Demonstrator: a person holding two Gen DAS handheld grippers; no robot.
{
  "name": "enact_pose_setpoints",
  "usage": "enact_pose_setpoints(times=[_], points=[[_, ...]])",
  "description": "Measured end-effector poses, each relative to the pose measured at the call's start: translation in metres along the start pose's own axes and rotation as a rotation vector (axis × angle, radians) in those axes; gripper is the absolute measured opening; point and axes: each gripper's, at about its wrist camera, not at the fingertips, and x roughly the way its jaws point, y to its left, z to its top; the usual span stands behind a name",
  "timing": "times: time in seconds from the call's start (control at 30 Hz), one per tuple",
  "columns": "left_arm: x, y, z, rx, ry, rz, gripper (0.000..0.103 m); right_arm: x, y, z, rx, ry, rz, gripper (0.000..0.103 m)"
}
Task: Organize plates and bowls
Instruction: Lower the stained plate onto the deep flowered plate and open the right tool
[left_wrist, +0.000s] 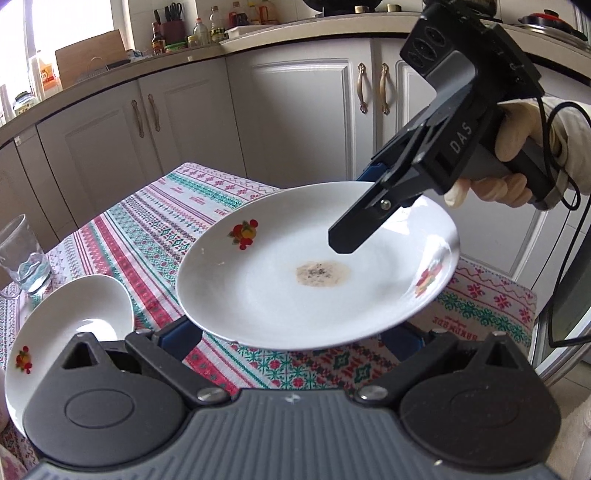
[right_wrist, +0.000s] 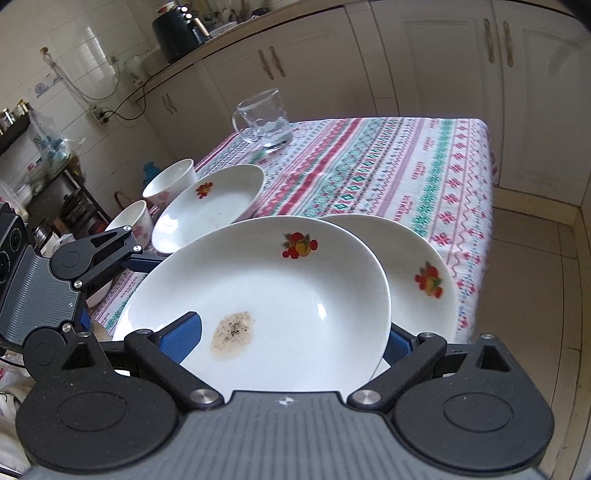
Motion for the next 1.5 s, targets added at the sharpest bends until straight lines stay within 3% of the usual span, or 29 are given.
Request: enact_pose_setpoints(times=[0.8, 1.5], points=[[0.016, 0.003, 0.002, 0.000, -0.002, -0.011, 0.102, -0.007, -0.008, -0.013, 0.043, 0.005, -0.039, 0.100], [0.008, -0.003, -0.001, -0.038, -0.030, -0.005, 0.101, -0.025, 0.012, -0.020, 0.067, 0.008, -0.152, 0.101]])
